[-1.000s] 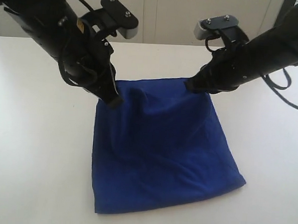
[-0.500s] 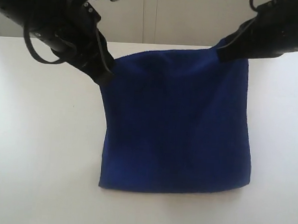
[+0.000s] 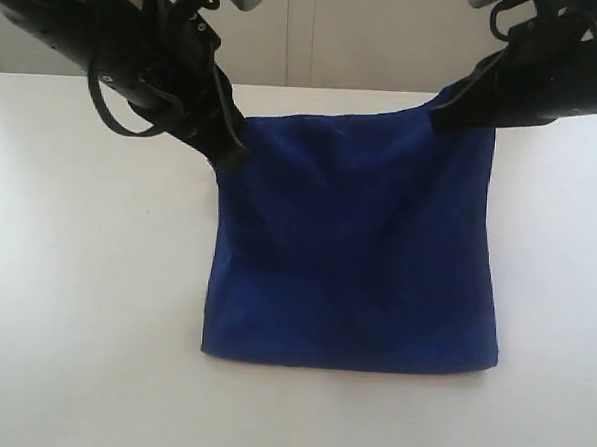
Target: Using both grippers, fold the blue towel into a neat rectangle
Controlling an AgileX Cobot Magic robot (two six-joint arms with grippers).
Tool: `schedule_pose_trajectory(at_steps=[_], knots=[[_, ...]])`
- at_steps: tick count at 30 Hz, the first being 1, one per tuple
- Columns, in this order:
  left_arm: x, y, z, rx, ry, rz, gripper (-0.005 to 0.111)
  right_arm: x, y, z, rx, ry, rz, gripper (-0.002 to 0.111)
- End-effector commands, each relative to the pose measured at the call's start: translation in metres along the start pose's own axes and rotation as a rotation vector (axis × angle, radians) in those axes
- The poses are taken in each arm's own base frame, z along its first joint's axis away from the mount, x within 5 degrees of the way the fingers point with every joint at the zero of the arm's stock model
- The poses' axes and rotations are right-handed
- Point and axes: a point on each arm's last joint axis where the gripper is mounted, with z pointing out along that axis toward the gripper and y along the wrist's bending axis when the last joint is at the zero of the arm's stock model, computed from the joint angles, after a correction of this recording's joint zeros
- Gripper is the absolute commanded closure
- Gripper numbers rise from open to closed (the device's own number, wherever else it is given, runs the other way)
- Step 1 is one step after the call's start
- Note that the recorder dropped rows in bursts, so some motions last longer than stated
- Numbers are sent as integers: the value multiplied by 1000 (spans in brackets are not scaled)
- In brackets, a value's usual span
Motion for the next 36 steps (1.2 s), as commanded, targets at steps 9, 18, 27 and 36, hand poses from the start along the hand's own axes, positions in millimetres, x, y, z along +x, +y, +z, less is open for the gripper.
schedule_pose_trajectory(at_steps=[9,18,27,36], knots=[[11,41,20,-202,35,-62,107,4,-13,45,116,-90,3,108],[2,50,13,-224,32,-72,107,1,-19,55,180,-167,-15,108],[-9,52,1,-214,44,-93,107,1,-21,59,195,-181,-18,108],[-8,58,44,-210,45,-80,107,9,-23,79,224,-187,-23,108]])
